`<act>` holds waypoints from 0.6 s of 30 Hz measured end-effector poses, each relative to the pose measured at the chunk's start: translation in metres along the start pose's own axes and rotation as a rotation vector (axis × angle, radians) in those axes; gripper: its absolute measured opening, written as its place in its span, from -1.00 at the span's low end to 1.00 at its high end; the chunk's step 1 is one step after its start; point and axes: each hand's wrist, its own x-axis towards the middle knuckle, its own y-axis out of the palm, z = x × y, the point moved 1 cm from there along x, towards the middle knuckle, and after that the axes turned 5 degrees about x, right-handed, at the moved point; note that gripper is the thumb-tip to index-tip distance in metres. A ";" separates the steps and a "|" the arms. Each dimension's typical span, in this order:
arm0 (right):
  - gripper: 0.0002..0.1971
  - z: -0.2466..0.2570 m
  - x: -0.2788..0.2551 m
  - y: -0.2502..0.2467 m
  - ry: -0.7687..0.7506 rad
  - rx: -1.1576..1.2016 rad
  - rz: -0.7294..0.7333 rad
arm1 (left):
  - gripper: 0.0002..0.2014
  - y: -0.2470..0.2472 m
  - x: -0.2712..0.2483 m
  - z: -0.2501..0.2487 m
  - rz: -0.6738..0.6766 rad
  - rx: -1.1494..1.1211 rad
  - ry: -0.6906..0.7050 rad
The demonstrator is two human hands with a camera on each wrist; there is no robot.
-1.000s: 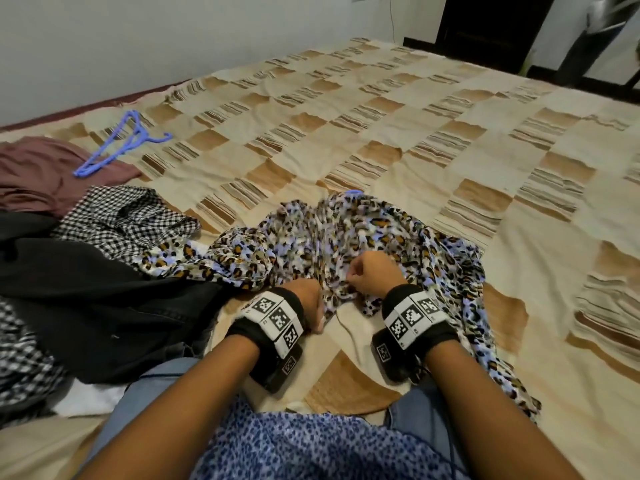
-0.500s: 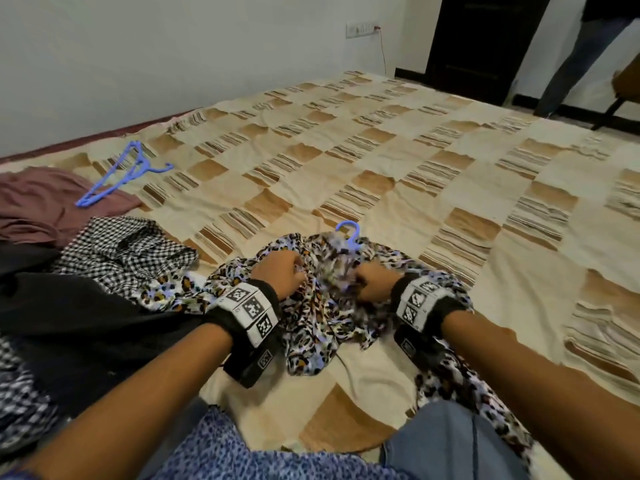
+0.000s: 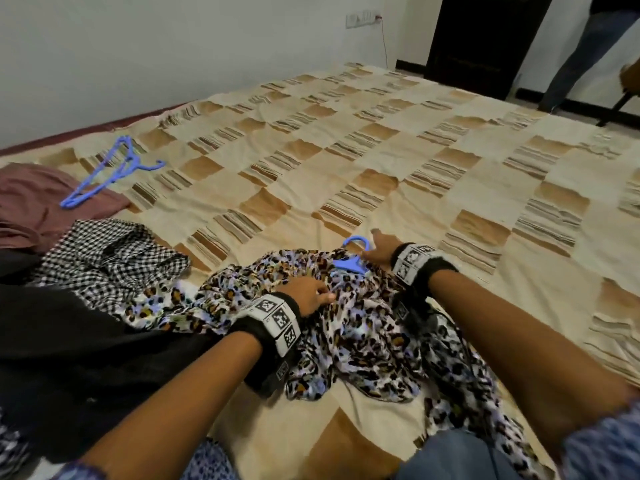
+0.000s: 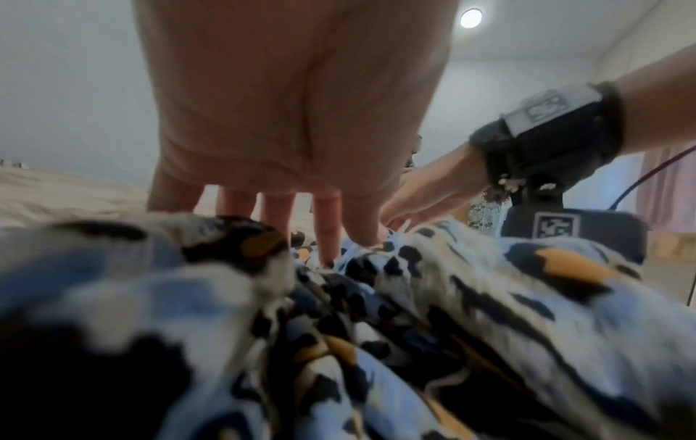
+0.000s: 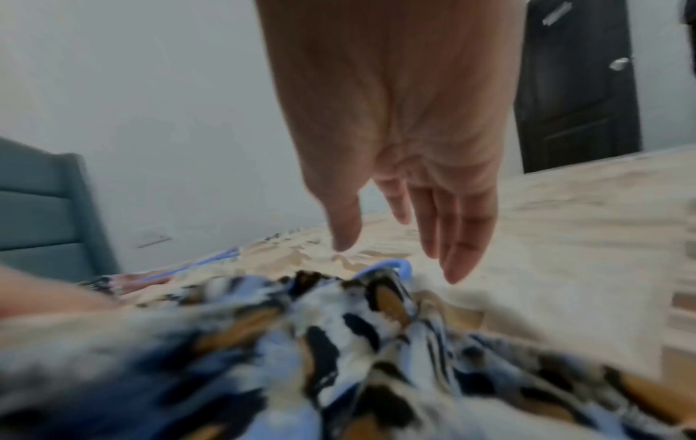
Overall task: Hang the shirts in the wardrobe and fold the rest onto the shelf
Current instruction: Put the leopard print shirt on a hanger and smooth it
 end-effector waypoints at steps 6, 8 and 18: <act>-0.40 0.015 0.037 0.019 -0.029 0.348 -0.034 | -0.60 -0.002 0.001 0.010 0.028 -0.012 -0.028; -0.88 0.028 0.027 0.004 -0.125 0.320 -0.061 | -0.62 -0.013 -0.012 0.013 -0.055 -0.062 -0.076; -0.64 0.160 -0.153 -0.211 -0.775 0.529 -0.482 | -0.48 -0.194 -0.137 -0.021 -0.861 -0.110 0.026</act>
